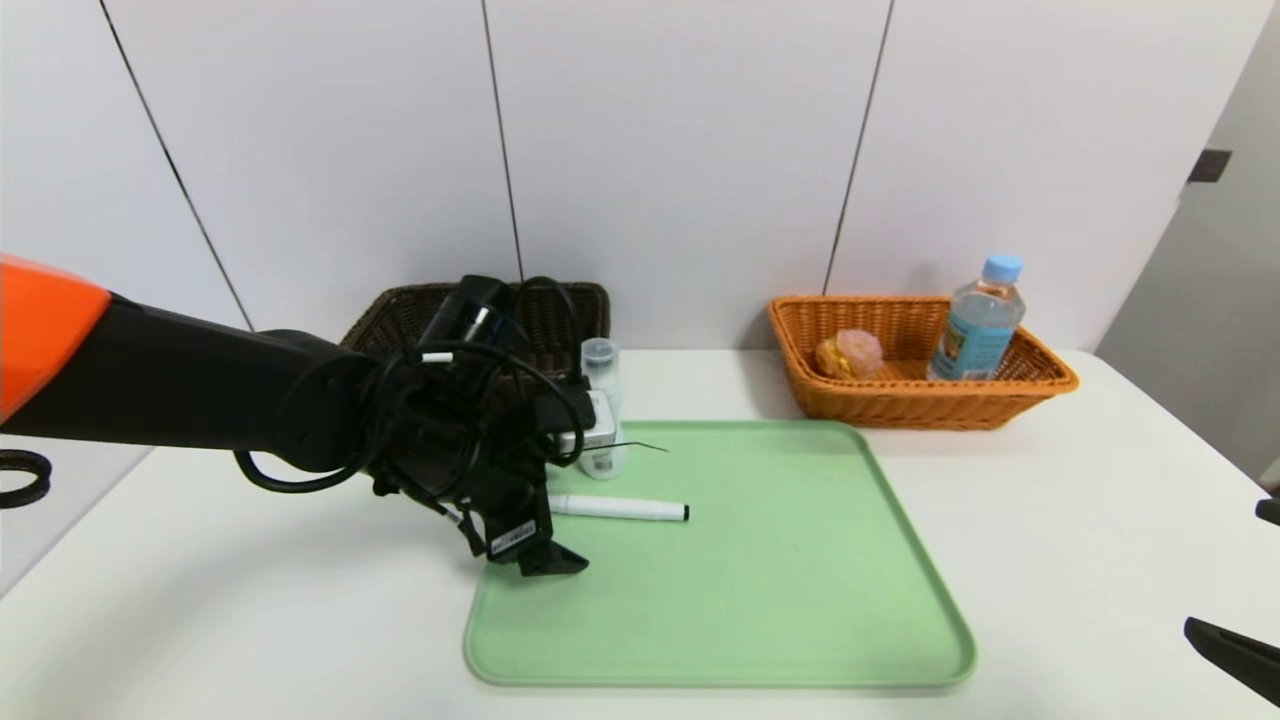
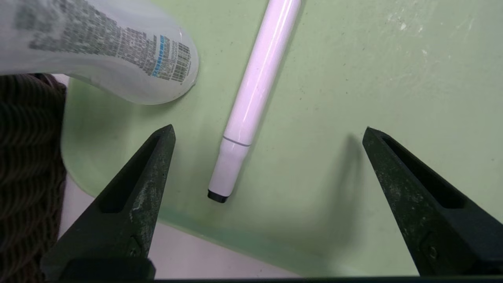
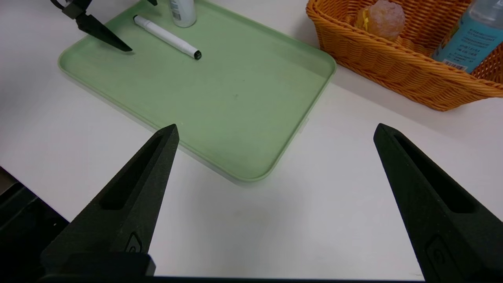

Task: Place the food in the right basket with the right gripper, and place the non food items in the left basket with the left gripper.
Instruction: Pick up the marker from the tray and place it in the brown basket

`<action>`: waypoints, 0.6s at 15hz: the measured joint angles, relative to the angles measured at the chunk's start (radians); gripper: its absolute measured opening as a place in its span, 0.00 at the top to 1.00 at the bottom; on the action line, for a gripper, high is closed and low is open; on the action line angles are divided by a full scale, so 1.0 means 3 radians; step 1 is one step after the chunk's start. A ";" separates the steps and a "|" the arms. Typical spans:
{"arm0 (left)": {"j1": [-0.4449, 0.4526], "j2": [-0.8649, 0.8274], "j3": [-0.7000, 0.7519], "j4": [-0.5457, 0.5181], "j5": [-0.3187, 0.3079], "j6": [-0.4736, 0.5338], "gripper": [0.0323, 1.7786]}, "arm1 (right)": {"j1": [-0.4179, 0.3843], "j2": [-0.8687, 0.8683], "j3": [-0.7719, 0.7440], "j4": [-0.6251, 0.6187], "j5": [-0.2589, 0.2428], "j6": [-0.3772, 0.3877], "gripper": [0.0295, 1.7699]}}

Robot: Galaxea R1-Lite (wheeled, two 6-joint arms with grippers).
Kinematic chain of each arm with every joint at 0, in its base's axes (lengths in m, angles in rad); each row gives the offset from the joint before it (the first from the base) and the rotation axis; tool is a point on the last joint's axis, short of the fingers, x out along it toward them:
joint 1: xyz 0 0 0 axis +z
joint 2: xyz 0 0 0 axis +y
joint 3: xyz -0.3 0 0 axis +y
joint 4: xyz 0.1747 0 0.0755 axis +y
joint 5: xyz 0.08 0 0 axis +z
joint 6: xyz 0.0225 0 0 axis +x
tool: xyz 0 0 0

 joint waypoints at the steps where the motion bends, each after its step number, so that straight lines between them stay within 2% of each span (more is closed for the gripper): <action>1: -0.0001 0.0028 -0.0004 -0.0001 -0.0061 -0.0077 0.05 | 0.0001 0.0000 0.0008 -0.0001 0.0000 0.0000 0.03; 6: -0.0001 0.0118 -0.0018 0.0003 -0.0279 -0.0188 0.05 | 0.0001 0.0005 0.0048 -0.0005 0.0001 -0.0005 0.03; 9: 0.0000 0.0160 -0.0023 0.0000 -0.0299 -0.0340 0.05 | 0.0001 0.0004 0.0051 -0.0005 0.0000 -0.0004 0.03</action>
